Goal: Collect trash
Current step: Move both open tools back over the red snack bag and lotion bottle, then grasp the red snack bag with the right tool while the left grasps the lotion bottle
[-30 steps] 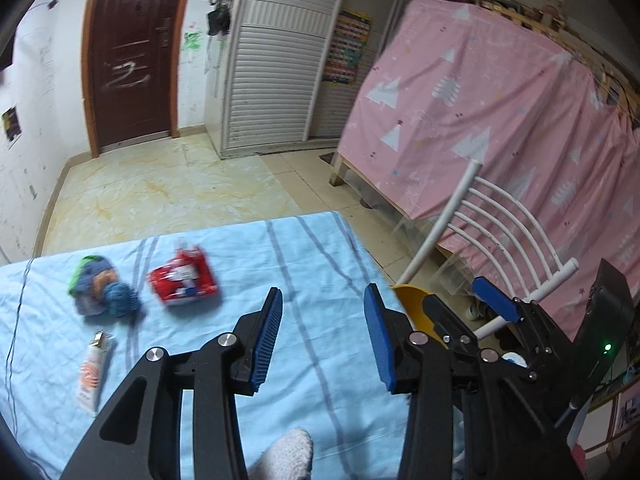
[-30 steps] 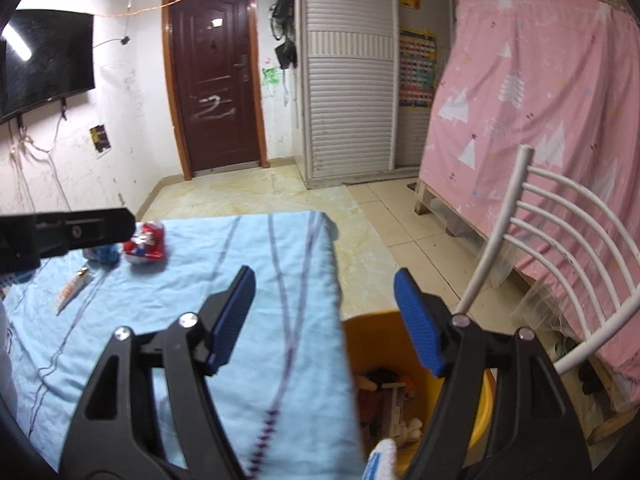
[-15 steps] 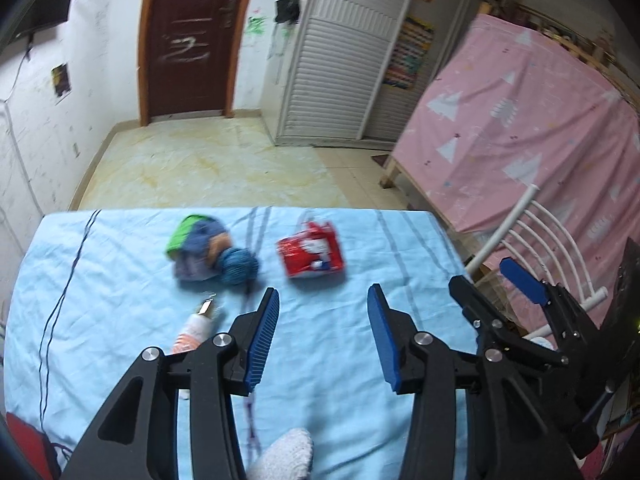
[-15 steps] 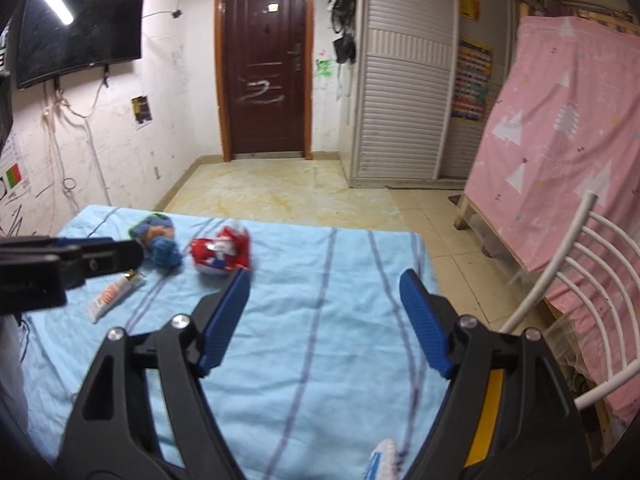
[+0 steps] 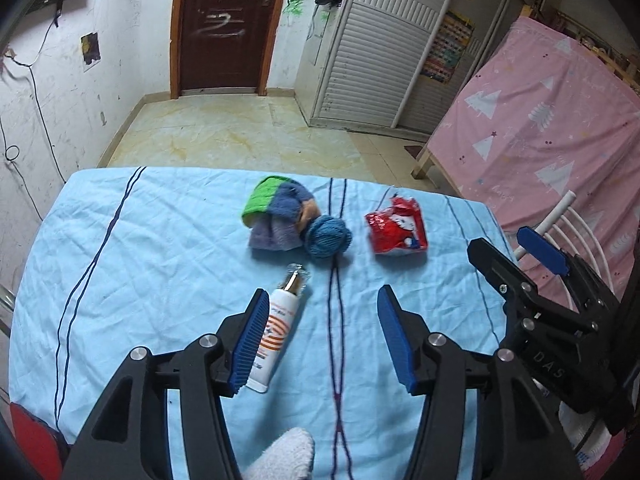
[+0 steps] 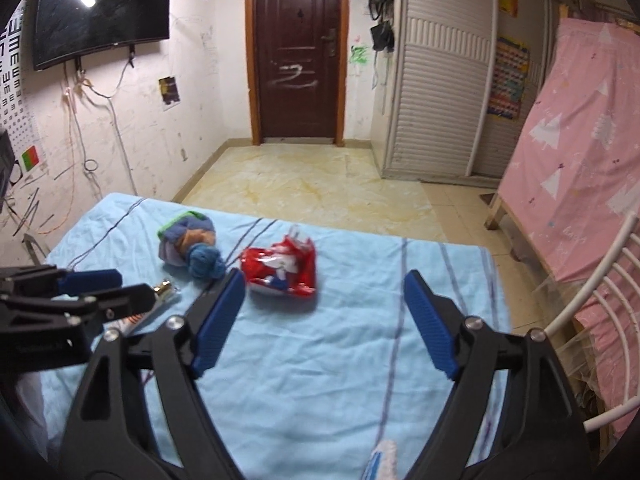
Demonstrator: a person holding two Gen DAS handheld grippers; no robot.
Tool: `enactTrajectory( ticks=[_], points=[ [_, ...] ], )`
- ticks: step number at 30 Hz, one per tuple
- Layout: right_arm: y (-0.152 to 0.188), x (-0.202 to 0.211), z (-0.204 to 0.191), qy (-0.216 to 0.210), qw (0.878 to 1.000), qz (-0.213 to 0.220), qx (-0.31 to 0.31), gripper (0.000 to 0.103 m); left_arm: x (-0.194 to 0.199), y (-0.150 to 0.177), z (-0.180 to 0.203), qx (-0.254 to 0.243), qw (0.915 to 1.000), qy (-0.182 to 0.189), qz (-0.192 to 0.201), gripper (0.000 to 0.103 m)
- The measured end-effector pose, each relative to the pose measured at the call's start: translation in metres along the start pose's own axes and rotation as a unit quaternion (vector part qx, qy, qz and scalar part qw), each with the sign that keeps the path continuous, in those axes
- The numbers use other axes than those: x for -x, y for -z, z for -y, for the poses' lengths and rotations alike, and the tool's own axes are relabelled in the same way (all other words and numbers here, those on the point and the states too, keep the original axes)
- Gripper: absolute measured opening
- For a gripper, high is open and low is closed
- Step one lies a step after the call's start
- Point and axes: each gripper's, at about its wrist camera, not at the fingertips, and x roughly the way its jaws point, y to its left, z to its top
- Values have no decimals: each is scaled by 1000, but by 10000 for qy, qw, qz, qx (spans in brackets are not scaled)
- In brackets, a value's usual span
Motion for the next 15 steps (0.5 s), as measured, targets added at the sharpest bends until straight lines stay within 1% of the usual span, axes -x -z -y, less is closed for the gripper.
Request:
enactTrajectory(
  ticks=[3,11,13,15],
  points=[
    [-3,-15,-8,-140,9998,-155,51,80,-4,1,-6,2,9999,-90,-70,48],
    [-11,-55,-22,-305,9978,-508,302,82,-22,7,-13,-214,9992,-220,-267,48],
    [-13,-64,-23,-370,9969,-606,326,82,-25,8,-13,-258,9989,-257,-281,48],
    [-14,-71,-23,-422,9963,-681,321,85,-28,8,-12,-360,9984,-352,-239,48]
  ],
)
